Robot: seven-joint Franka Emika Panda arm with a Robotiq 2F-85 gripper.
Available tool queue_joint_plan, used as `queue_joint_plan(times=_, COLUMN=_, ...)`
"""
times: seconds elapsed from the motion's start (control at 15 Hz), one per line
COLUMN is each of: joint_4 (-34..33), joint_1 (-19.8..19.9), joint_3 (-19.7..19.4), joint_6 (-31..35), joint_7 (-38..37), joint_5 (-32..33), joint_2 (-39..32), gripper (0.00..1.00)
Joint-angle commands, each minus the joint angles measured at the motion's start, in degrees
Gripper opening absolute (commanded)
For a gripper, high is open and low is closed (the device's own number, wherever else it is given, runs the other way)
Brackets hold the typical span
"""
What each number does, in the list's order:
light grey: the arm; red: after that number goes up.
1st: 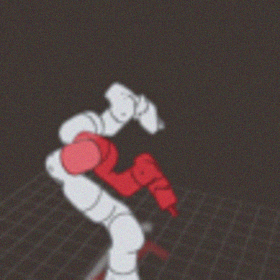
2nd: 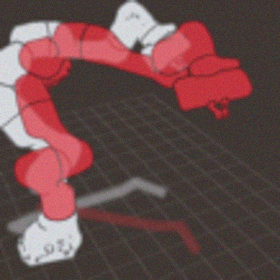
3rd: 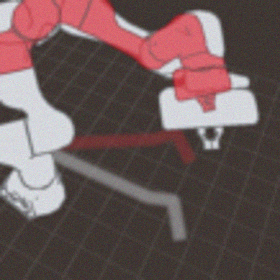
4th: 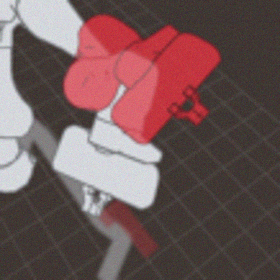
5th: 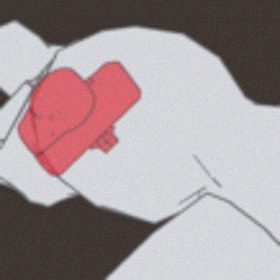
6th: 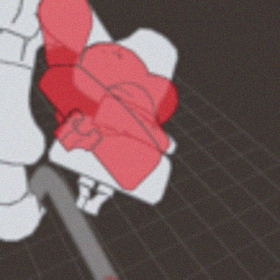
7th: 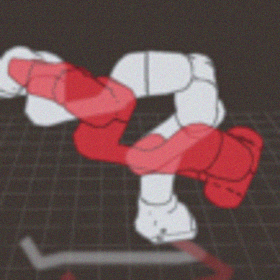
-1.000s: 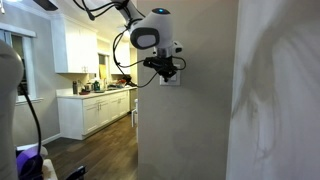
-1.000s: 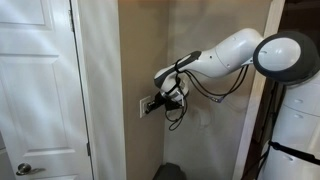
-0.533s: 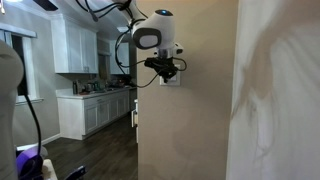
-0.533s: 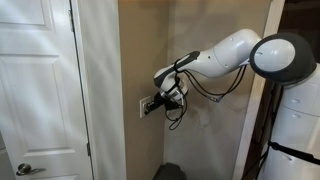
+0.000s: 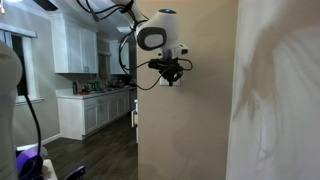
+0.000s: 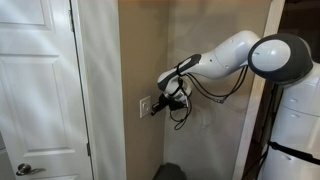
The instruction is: Flip the switch on the wall
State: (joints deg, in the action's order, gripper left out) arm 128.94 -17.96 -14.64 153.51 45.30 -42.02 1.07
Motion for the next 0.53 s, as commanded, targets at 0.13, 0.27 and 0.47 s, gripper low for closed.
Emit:
queue_joint_plan(times=0.13, joint_4=1.78, joint_1=0.25, joint_3=-0.72, joint_6=0.84, joint_7=-4.23, joint_5=4.81, joint_2=0.86, gripper=0.00)
queue_joint_plan(times=0.27, joint_4=1.98, joint_1=0.22, joint_3=-0.87, joint_6=1.18, joint_7=-5.01, joint_5=5.52, joint_2=0.87, gripper=0.26)
queue_joint_plan(times=0.47, joint_4=0.84, joint_1=0.02, joint_3=-1.09, joint_6=0.05, joint_7=-3.25, joint_5=3.97, joint_2=0.00, gripper=0.13)
